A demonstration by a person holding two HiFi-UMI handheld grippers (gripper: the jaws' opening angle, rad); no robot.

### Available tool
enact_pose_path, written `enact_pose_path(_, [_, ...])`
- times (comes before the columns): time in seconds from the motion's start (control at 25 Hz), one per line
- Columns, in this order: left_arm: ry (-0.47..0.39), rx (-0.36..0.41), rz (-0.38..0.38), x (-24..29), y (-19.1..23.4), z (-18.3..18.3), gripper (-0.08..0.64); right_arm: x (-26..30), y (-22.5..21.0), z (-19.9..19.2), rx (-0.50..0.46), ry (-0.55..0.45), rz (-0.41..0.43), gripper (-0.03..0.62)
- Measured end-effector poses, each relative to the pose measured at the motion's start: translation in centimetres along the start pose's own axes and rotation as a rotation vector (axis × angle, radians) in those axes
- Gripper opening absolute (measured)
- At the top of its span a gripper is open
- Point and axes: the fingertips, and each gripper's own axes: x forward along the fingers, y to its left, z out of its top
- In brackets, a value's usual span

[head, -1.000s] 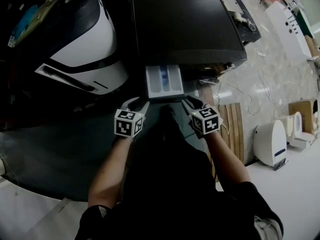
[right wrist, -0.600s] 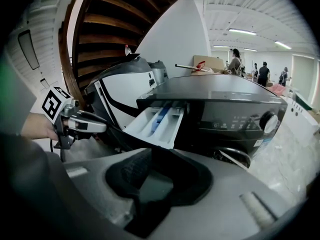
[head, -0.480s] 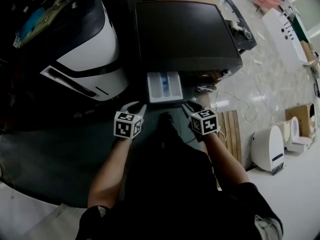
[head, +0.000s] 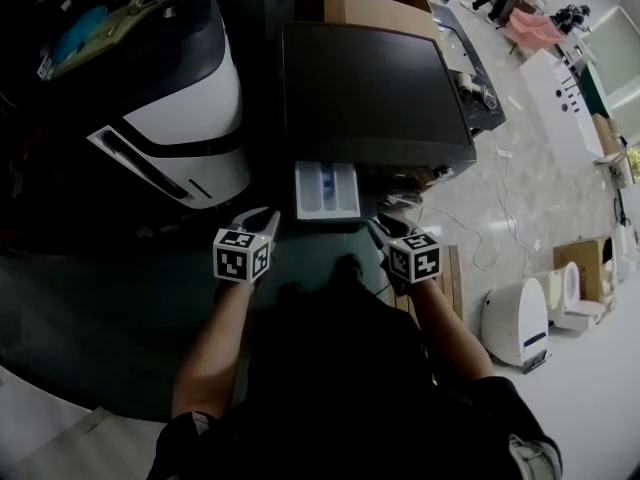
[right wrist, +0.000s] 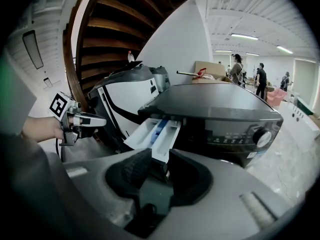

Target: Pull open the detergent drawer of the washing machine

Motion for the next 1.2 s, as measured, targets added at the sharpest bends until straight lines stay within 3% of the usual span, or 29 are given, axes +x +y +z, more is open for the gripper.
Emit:
enact_pose_path(0.4, [-0.056, -0.032, 0.084, 2.0, -0.7, 4.3, 0.026, -0.4, -4.5, 2.5, -0.007, -0.037, 0.056, 0.094])
enact_pose_path(0.64, [-0.085, -0.005, 0.113, 4.8, -3.5, 8.3, 0.021, -1.8, -8.7, 4.8, -0.025, -0.075, 0.111, 0.091])
enact_pose_path(1.2, [-0.169, 0.005, 0.2, 8.0, -10.8, 14.5, 0.012, -4.4, -15.1, 9.7, -0.095, -0.151, 0.265, 0.003])
